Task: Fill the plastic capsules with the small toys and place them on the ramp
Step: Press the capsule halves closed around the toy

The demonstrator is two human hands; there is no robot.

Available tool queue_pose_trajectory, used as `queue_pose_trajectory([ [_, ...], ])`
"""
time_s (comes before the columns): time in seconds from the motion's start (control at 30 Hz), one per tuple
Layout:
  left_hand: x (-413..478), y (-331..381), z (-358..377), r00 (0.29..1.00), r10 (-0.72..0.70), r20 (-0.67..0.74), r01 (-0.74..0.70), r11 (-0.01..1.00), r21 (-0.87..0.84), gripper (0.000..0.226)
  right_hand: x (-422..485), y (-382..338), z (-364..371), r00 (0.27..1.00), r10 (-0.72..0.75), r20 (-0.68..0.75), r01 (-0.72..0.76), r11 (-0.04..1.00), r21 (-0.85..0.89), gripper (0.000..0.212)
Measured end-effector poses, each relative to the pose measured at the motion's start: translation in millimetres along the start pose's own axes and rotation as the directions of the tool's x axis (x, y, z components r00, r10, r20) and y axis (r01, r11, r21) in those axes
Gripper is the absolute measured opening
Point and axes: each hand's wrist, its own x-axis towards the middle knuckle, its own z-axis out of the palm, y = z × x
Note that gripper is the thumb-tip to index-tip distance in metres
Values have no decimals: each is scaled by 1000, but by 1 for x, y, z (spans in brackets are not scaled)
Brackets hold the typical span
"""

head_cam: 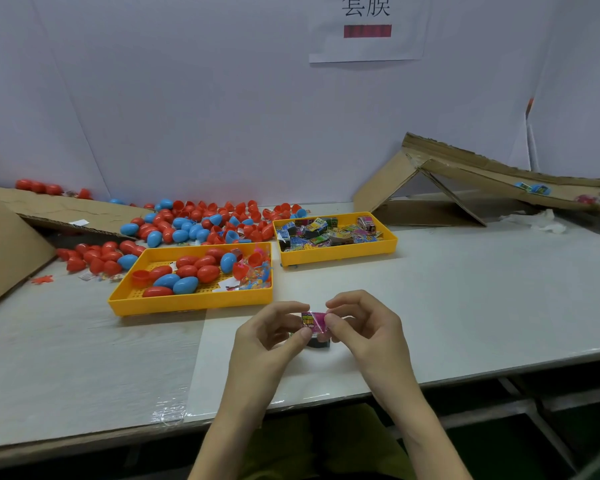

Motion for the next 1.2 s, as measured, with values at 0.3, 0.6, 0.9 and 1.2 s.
queue_pose_trajectory([
  [0.3, 1, 0, 1, 999, -9, -46, 8, 1000, -24, 26, 0, -2, 0, 1000, 5, 27, -4, 1000, -6, 23],
  [0.6, 0, 0, 1, 999, -48, 3, 48, 999, 21, 27, -1, -2, 1, 1000, -16, -19, 15, 1000, -20, 30],
  [0.9, -2, 2, 3, 994, -61, 95, 53, 995, 85, 21, -1, 0, 0, 997, -58, -47, 57, 998, -18, 32],
  [1.2, -1, 6, 5, 996, -41, 82, 36, 998, 54, 15, -2, 0, 0, 998, -62, -24, 61, 997, -40, 25],
])
